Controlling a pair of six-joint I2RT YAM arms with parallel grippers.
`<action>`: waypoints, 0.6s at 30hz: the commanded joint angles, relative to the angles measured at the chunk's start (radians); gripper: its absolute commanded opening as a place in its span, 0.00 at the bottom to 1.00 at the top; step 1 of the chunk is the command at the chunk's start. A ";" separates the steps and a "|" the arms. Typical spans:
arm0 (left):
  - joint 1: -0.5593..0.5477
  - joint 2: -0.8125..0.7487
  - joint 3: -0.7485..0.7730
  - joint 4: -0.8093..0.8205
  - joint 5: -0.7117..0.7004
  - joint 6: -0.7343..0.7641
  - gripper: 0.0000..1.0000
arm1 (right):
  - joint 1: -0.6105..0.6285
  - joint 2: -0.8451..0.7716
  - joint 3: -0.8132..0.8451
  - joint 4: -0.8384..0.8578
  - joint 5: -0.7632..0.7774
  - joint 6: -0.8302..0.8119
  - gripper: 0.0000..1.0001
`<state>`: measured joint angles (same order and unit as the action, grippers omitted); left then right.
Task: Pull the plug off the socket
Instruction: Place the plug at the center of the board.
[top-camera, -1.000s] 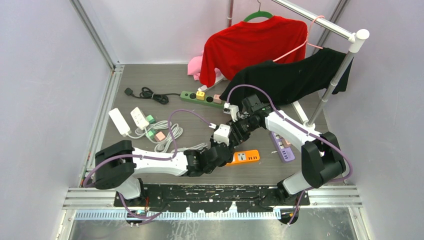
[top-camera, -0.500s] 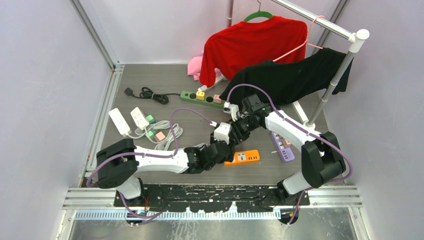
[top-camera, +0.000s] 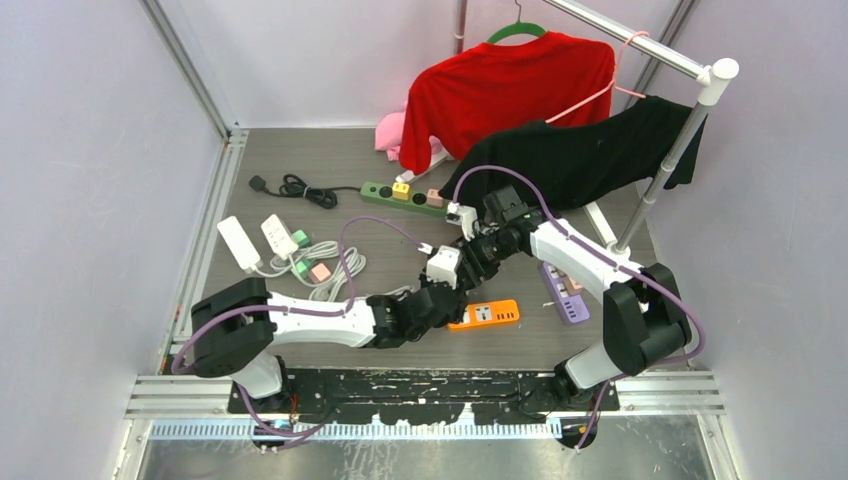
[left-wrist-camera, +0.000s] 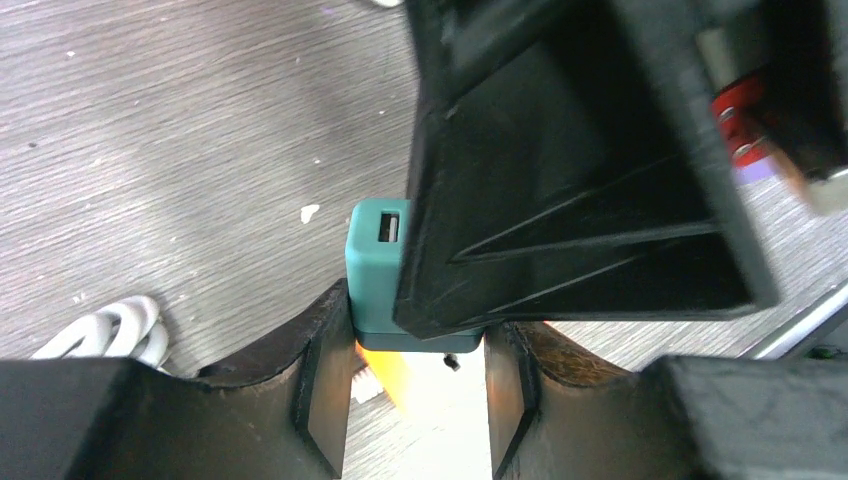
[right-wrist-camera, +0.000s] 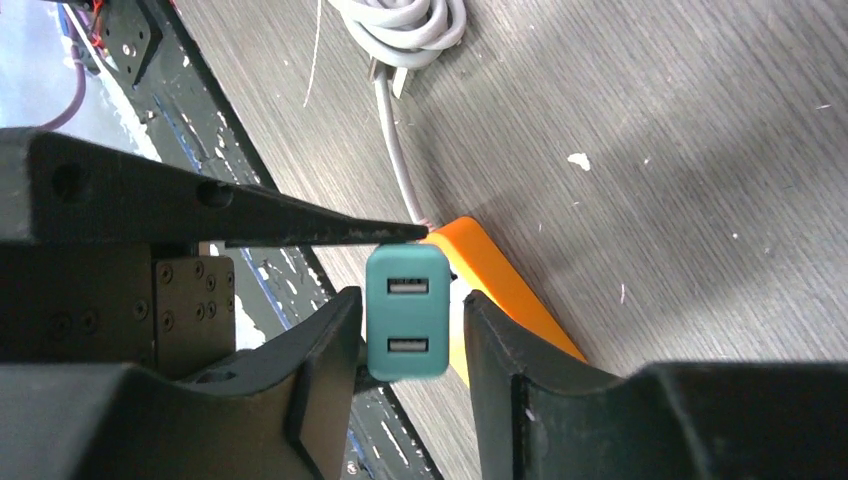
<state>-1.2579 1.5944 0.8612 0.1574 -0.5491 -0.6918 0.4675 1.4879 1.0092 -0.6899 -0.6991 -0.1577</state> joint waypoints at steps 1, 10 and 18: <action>0.021 -0.065 -0.041 0.020 -0.086 0.002 0.00 | 0.008 -0.020 0.058 -0.045 -0.013 -0.018 0.51; 0.111 -0.262 -0.128 -0.232 -0.107 -0.012 0.00 | 0.002 -0.042 0.086 -0.068 0.027 -0.054 0.61; 0.456 -0.494 -0.198 -0.389 0.107 0.051 0.00 | 0.001 -0.037 0.082 -0.067 0.042 -0.060 0.61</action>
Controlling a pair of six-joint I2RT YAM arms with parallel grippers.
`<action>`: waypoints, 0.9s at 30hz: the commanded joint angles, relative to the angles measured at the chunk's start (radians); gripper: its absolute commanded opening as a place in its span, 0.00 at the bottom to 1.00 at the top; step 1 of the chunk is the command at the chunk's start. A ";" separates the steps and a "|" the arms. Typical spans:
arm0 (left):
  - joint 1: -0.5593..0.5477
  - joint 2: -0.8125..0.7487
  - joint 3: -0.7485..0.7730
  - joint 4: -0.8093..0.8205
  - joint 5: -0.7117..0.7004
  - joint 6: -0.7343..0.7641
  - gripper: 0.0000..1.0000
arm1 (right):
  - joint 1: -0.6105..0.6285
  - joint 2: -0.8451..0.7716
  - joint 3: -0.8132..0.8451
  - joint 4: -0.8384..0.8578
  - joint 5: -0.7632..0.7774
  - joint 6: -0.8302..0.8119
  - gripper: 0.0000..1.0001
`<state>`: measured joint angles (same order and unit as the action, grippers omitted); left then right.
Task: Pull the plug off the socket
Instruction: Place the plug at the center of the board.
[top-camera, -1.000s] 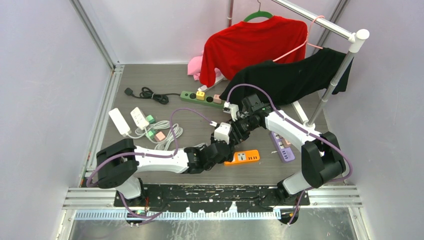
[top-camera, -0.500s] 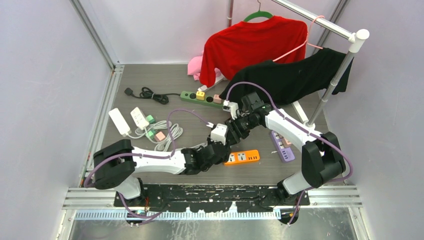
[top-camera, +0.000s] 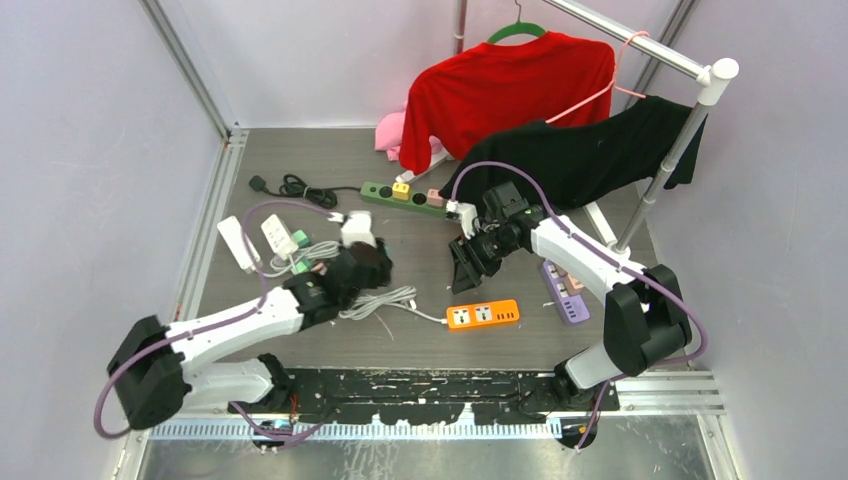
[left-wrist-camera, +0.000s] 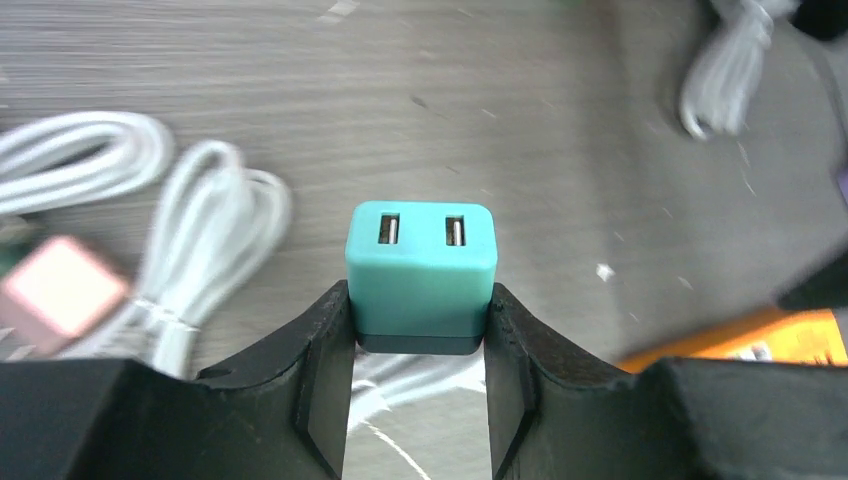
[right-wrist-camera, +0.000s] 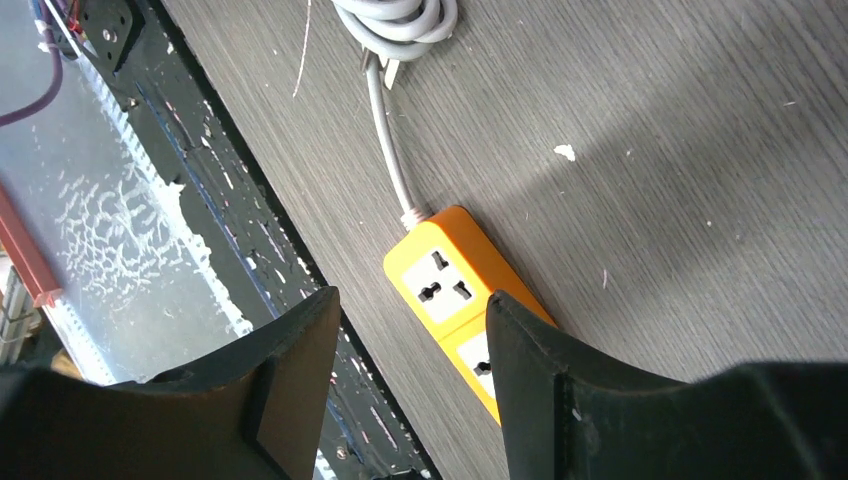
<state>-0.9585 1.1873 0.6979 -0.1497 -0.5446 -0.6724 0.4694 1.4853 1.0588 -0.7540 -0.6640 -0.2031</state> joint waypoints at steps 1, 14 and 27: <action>0.235 -0.104 -0.040 -0.090 0.147 0.035 0.00 | -0.002 -0.033 0.032 -0.003 0.009 -0.015 0.61; 0.621 0.194 0.182 -0.311 0.229 0.025 0.00 | -0.001 -0.025 0.027 -0.005 0.017 -0.030 0.61; 0.624 0.330 0.332 -0.410 0.140 0.025 0.83 | -0.002 -0.023 0.026 -0.010 0.015 -0.041 0.61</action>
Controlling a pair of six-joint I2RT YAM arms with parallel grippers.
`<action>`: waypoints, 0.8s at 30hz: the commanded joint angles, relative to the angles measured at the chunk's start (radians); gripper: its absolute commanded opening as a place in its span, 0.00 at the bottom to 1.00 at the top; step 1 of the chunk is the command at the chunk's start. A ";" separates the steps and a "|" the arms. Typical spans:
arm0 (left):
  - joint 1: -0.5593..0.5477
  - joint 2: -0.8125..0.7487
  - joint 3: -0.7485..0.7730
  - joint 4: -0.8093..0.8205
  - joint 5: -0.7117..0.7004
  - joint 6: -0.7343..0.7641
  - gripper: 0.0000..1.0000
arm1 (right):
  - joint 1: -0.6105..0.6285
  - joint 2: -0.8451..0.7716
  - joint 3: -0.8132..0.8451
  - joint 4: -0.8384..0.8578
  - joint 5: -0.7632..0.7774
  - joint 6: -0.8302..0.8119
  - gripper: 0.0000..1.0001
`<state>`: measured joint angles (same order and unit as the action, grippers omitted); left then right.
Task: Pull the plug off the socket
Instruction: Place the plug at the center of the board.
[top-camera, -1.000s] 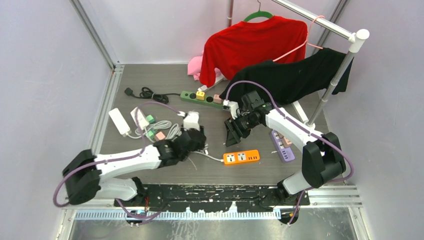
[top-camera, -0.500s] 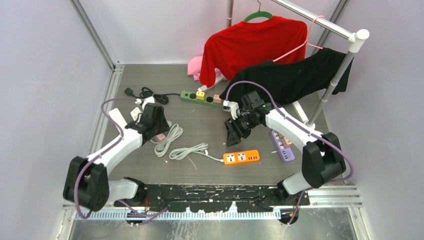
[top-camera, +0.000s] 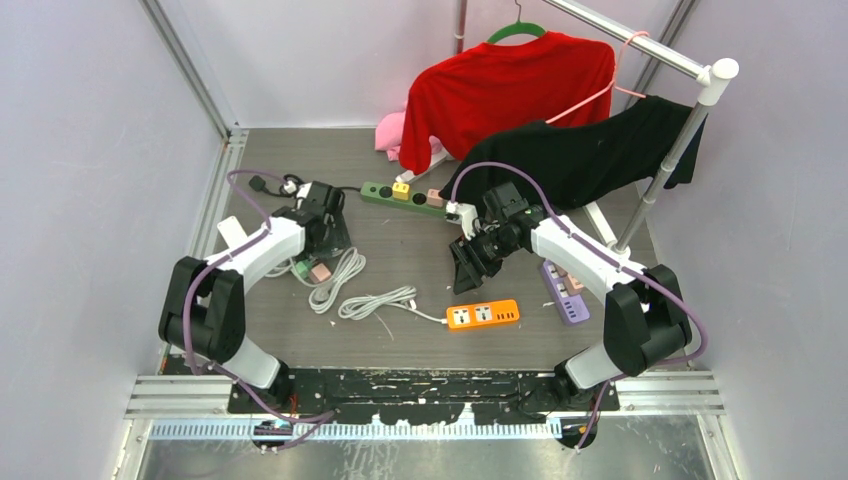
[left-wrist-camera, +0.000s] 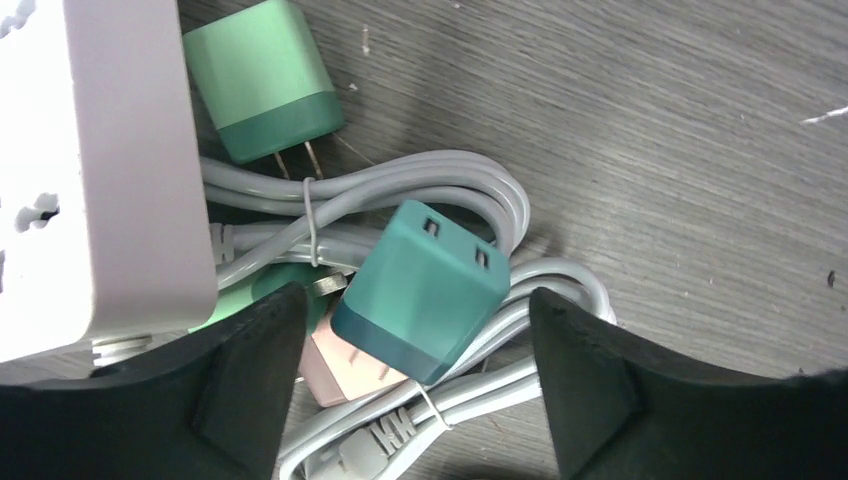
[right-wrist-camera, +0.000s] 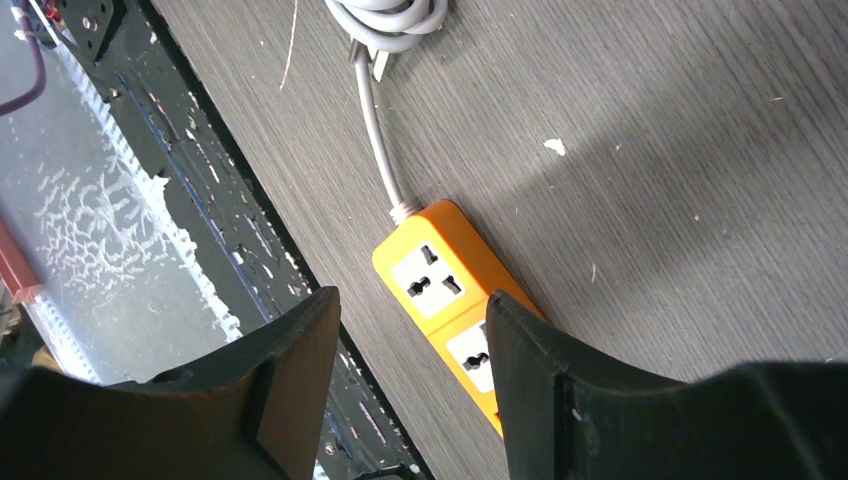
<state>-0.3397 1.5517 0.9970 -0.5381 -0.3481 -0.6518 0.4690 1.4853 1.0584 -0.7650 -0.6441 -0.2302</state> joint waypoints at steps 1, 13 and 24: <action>0.005 -0.041 0.038 -0.027 -0.051 0.004 0.85 | -0.001 -0.023 0.026 0.001 -0.005 -0.015 0.61; 0.003 -0.372 -0.103 0.062 0.286 0.009 0.93 | -0.001 -0.058 0.046 -0.047 -0.051 -0.065 0.60; -0.015 -0.707 -0.502 0.654 0.864 -0.058 0.90 | -0.018 -0.120 0.060 -0.125 -0.163 -0.164 0.60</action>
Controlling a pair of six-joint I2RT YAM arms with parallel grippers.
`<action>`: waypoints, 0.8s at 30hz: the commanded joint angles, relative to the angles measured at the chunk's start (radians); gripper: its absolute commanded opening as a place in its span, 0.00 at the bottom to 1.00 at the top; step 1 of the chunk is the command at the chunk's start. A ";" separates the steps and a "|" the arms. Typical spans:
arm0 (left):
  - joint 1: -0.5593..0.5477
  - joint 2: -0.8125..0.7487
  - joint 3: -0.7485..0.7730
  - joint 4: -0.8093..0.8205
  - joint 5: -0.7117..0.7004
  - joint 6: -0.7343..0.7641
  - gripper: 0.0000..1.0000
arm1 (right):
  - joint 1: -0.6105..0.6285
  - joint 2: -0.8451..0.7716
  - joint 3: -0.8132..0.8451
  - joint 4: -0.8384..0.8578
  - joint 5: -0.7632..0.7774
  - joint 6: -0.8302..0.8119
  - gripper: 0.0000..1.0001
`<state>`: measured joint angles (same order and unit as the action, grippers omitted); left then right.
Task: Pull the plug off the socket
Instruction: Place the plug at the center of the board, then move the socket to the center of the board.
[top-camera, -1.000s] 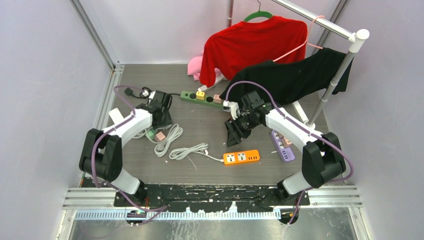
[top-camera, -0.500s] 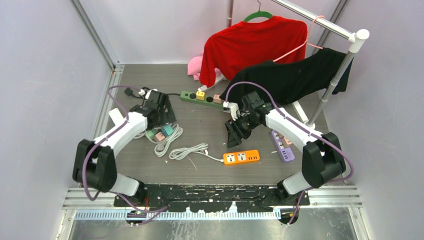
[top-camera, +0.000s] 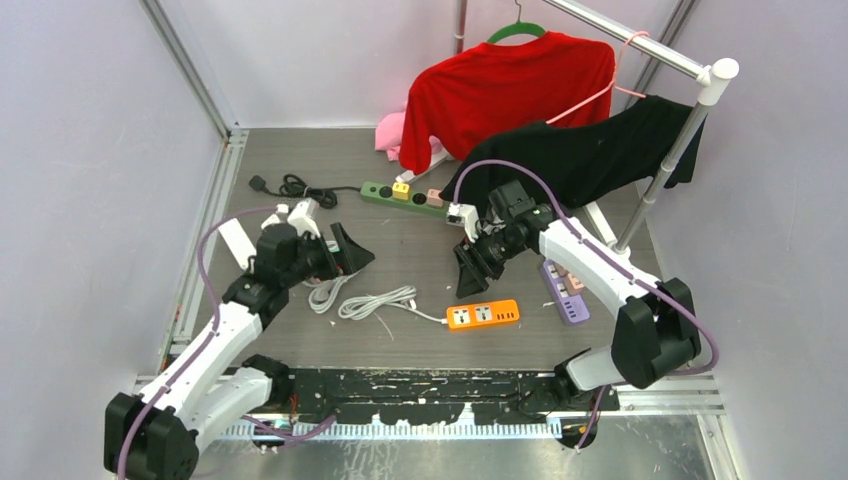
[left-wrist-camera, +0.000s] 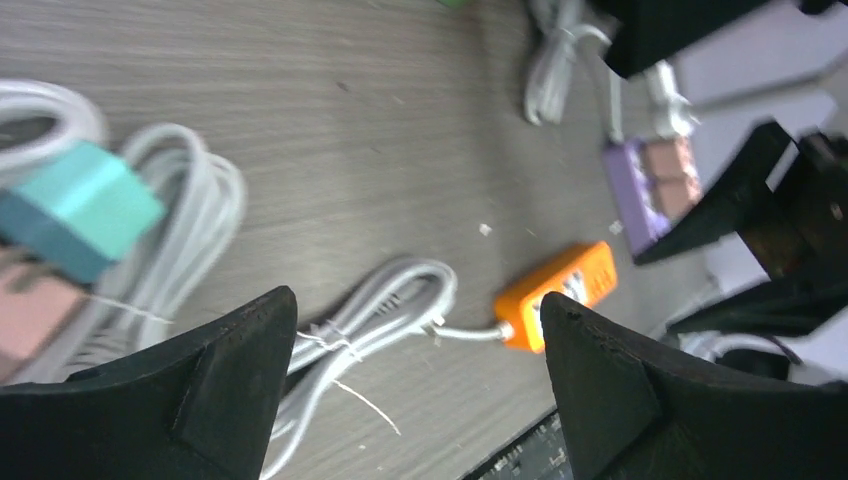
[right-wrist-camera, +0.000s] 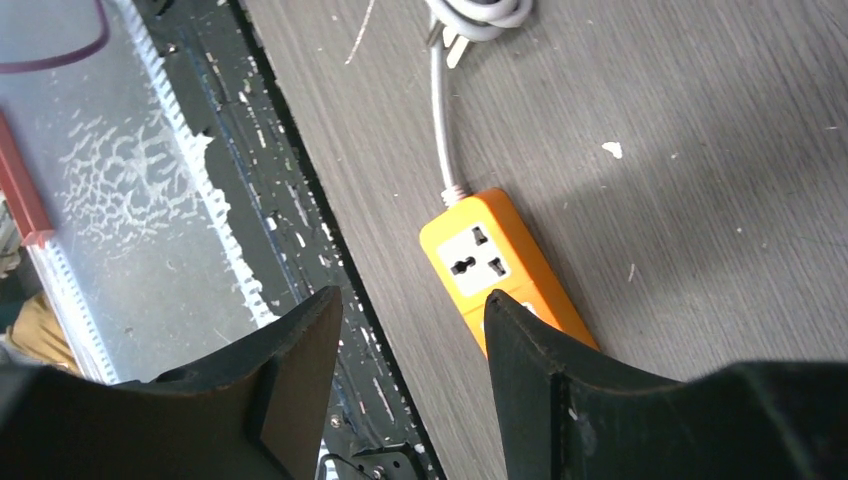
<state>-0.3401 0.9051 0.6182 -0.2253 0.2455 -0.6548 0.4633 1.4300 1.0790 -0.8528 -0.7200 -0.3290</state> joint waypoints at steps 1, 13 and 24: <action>-0.029 -0.072 -0.154 0.400 0.288 -0.071 0.90 | -0.017 -0.072 0.037 -0.039 -0.097 -0.075 0.60; -0.414 -0.055 -0.223 0.561 0.123 0.108 0.91 | -0.052 -0.107 0.029 -0.048 -0.109 -0.121 0.60; -0.454 -0.054 -0.267 0.693 0.097 0.154 0.93 | -0.099 -0.147 0.022 -0.045 -0.119 -0.125 0.60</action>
<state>-0.7918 0.8894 0.3706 0.3256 0.3748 -0.5411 0.3759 1.3167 1.0790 -0.8993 -0.8078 -0.4408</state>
